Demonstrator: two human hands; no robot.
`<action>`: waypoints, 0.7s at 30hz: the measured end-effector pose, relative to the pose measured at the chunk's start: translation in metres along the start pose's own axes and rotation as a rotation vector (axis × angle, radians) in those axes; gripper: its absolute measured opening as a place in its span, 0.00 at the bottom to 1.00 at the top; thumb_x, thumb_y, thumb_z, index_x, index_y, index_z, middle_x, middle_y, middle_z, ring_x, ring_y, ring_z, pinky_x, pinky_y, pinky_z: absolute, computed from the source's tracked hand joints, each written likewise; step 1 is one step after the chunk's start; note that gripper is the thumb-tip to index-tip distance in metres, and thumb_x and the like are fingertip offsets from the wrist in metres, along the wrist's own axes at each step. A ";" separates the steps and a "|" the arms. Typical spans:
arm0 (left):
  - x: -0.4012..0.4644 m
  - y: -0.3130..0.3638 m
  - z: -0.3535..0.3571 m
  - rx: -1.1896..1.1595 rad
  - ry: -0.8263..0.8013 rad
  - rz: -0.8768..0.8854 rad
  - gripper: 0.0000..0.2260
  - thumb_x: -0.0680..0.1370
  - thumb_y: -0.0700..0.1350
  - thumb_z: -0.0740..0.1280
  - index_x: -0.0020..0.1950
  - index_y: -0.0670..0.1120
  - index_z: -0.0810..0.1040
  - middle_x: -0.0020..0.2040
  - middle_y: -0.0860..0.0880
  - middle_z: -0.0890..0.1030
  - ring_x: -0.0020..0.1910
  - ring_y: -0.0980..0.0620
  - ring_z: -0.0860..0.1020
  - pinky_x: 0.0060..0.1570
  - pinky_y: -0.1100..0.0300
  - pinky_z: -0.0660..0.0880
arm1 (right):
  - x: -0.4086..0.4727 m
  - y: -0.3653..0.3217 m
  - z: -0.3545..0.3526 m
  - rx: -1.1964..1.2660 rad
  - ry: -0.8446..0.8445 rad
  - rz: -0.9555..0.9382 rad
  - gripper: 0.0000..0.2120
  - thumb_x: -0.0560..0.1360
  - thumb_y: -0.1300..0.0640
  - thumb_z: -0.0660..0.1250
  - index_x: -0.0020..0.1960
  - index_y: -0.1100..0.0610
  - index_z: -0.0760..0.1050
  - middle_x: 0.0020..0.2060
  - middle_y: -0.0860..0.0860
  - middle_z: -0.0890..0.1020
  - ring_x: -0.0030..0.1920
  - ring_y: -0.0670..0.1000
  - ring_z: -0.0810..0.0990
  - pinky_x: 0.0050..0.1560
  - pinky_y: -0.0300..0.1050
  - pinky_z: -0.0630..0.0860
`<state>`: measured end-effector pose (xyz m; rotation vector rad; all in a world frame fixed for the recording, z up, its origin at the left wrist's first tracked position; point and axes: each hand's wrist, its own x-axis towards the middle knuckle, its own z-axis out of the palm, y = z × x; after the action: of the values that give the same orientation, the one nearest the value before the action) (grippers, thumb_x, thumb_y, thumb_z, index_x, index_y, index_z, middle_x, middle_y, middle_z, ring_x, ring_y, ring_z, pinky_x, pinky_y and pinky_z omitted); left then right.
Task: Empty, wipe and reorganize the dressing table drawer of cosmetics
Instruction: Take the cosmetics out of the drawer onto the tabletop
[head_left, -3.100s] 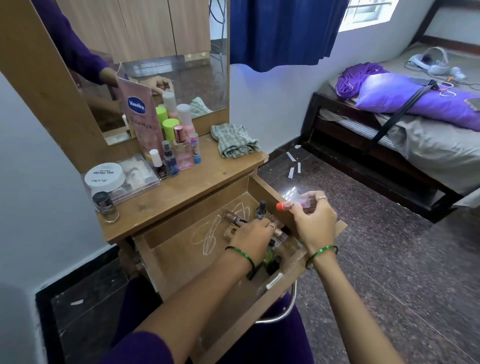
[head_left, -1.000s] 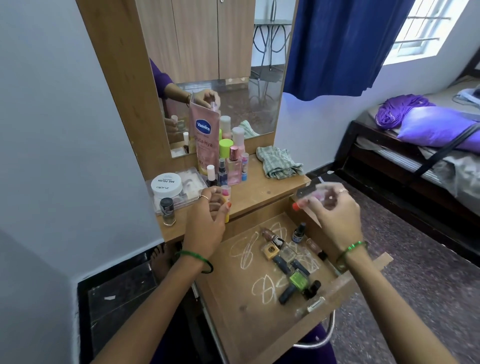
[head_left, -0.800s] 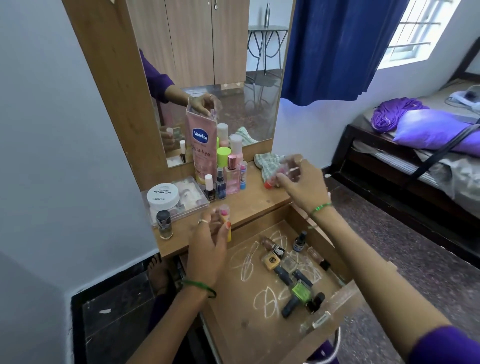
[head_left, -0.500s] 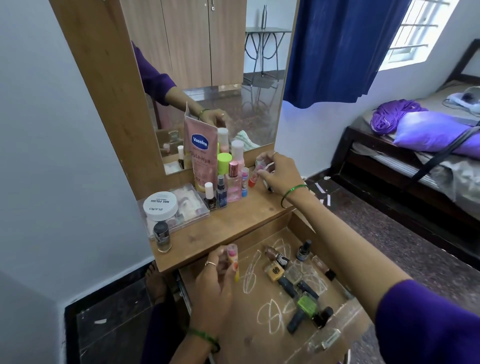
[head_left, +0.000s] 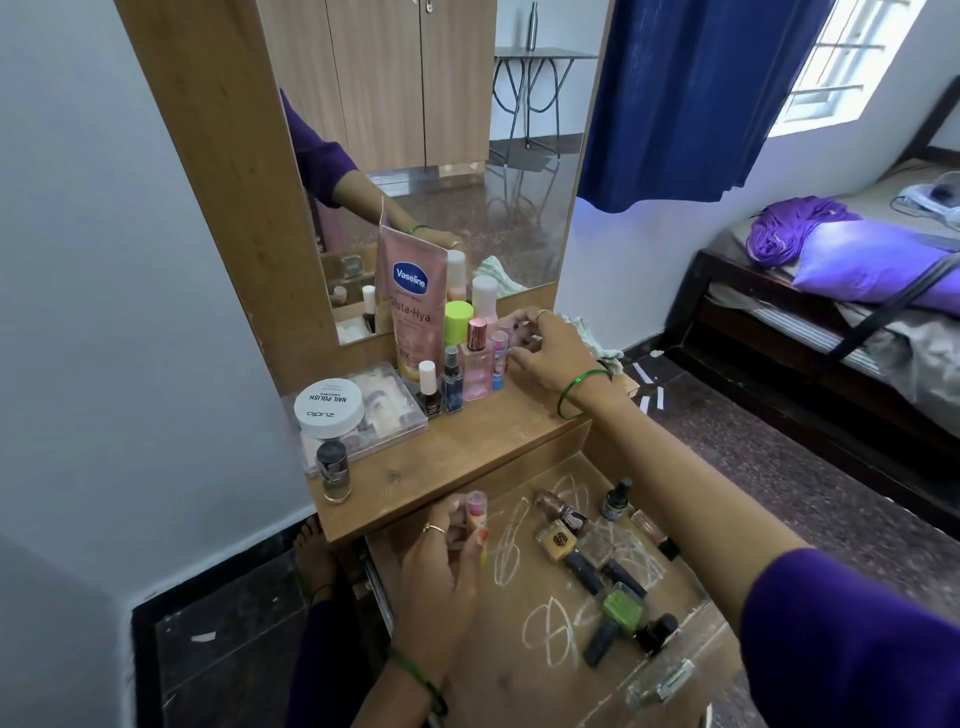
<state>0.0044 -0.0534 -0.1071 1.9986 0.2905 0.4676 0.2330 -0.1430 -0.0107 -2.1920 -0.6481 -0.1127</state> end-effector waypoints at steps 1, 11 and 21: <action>0.000 0.000 0.000 0.007 -0.003 -0.005 0.18 0.76 0.52 0.61 0.65 0.51 0.73 0.50 0.60 0.79 0.51 0.64 0.77 0.50 0.67 0.74 | -0.001 0.000 0.000 0.005 -0.003 0.011 0.13 0.71 0.69 0.65 0.54 0.62 0.74 0.39 0.50 0.77 0.38 0.44 0.75 0.40 0.23 0.69; -0.001 0.000 0.001 0.036 -0.026 -0.002 0.14 0.78 0.45 0.63 0.65 0.49 0.72 0.51 0.57 0.79 0.51 0.62 0.77 0.52 0.63 0.76 | 0.001 0.008 0.007 0.035 -0.014 0.056 0.11 0.71 0.69 0.65 0.50 0.56 0.73 0.41 0.52 0.78 0.38 0.46 0.75 0.38 0.24 0.68; -0.002 -0.001 0.001 0.035 -0.055 0.007 0.13 0.79 0.44 0.63 0.61 0.56 0.69 0.51 0.57 0.78 0.51 0.62 0.77 0.52 0.66 0.75 | 0.000 0.011 0.008 0.025 -0.031 0.057 0.13 0.72 0.70 0.62 0.54 0.60 0.74 0.40 0.53 0.79 0.34 0.44 0.75 0.35 0.22 0.70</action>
<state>0.0032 -0.0547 -0.1091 2.0434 0.2598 0.4137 0.2373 -0.1433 -0.0237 -2.1899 -0.6009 -0.0410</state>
